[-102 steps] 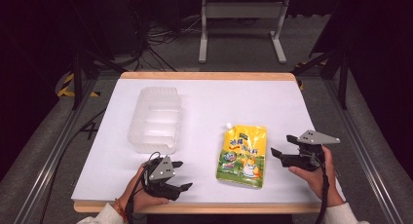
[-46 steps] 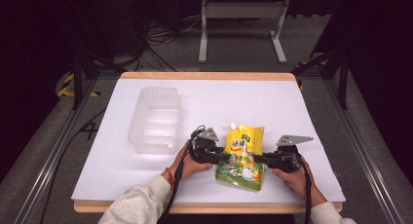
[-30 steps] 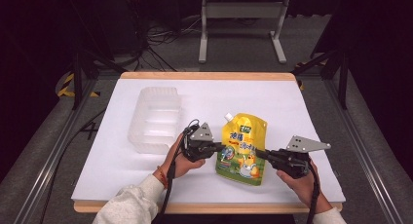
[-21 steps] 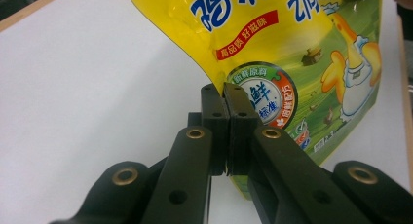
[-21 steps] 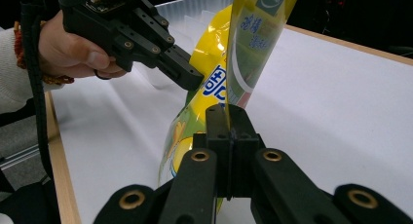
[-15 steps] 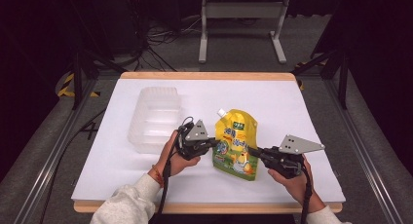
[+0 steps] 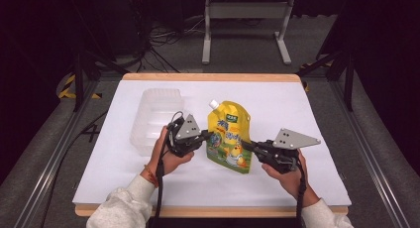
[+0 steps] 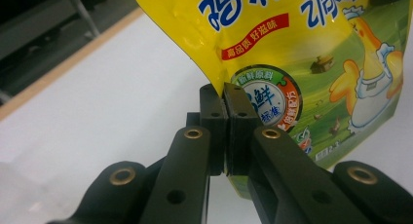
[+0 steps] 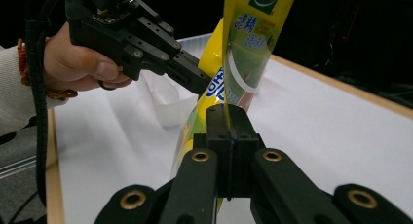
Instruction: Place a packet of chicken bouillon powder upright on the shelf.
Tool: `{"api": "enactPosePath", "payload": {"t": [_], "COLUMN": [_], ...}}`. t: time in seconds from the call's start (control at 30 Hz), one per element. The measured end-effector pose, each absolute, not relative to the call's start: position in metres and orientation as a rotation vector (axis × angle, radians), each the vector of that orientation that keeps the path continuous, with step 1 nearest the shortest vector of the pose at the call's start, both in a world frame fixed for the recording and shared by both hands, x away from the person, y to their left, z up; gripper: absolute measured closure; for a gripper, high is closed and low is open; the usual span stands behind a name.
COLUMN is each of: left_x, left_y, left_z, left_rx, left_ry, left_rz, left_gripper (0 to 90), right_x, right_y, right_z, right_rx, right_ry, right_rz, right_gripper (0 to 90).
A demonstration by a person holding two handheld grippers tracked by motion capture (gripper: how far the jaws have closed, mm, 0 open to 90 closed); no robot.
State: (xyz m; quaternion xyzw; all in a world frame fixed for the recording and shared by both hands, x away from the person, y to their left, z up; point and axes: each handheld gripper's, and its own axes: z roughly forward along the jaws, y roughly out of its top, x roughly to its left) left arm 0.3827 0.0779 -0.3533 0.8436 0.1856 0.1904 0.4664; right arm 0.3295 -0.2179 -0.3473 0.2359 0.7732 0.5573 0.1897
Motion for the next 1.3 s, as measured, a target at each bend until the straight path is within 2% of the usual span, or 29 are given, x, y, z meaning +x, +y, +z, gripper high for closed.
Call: {"api": "enactPosePath", "payload": {"t": [0.23,0.5,0.93,1.3], "left_x": [0.393,0.407,0.429,0.45], "left_y": [0.121,0.155,0.196,0.225], "left_z": [-0.337,-0.335,-0.341,-0.351], "left_rx": [2.002,1.942,1.873,1.787], "left_ry": [0.537,0.623,0.76,0.847], "left_rz": [0.555,0.628,0.735,0.72], "left_gripper": [88.1,89.4,89.1,88.6], "right_x": [0.355,0.382,0.423,0.455], "right_y": [-0.178,-0.137,-0.082,-0.052], "right_z": [-0.33,-0.32,-0.323,-0.331], "right_rx": [0.57,0.506,0.483,0.533], "right_ry": [2.158,2.162,2.17,2.148], "right_rz": [1.584,1.598,1.584,1.604], "right_gripper": [90.0,90.0,90.0,90.0]}}
